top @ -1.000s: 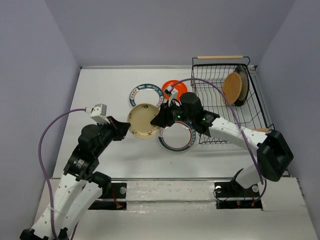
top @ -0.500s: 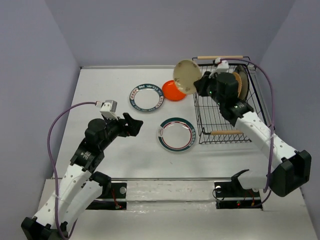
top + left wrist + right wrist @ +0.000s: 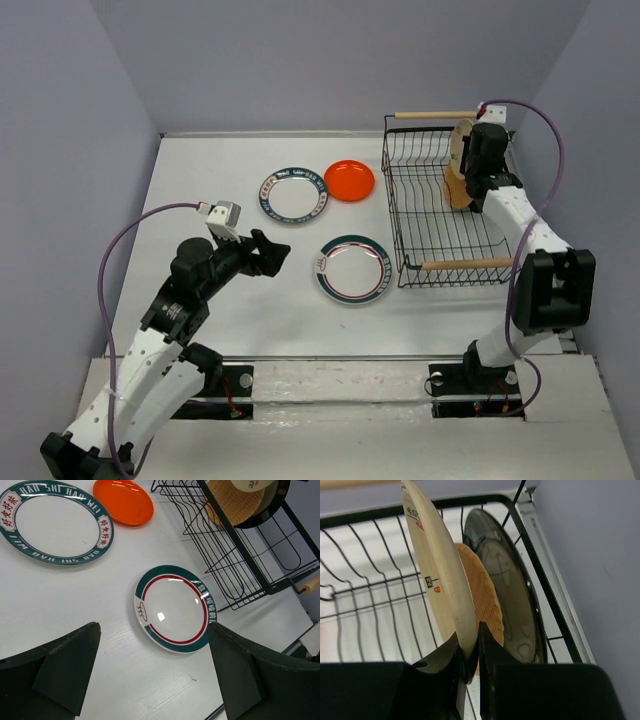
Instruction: Load the plates into the dish rack
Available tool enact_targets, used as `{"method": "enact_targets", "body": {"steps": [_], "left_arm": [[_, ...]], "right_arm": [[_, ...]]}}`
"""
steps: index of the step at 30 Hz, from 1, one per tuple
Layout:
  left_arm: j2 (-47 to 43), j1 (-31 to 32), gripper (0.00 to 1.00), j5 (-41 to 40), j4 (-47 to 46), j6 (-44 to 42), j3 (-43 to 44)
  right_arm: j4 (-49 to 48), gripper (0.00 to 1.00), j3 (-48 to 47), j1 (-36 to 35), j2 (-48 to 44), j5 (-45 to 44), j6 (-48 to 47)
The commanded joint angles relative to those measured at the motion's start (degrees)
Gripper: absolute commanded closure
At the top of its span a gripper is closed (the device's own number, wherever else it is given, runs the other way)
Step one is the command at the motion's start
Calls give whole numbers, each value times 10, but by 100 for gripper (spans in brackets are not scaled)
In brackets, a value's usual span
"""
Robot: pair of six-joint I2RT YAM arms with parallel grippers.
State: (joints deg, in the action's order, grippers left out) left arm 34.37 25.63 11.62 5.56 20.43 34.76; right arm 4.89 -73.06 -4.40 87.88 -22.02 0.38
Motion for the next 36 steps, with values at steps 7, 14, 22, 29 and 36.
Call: {"method": "enact_targets", "body": {"steps": [7,14,22,29,36], "left_arm": [[8,14,1,5,-27,-11,27],[21,14,1,7,-27,-10,26],[36,14,1,12,-28,-8,28],[46,14,1,18,-28,-6,28],[78,14,1,12,-13,8,26]], "right_arm": [[-28,93,-59,12,113,4,-53],[-28,93,-54,22,145,2,-51],[-28,93,-33,27,157,32,-25],[-30,85,-8,27,155,34,-11],[-29,58,-1,27,140,25,-6]]}}
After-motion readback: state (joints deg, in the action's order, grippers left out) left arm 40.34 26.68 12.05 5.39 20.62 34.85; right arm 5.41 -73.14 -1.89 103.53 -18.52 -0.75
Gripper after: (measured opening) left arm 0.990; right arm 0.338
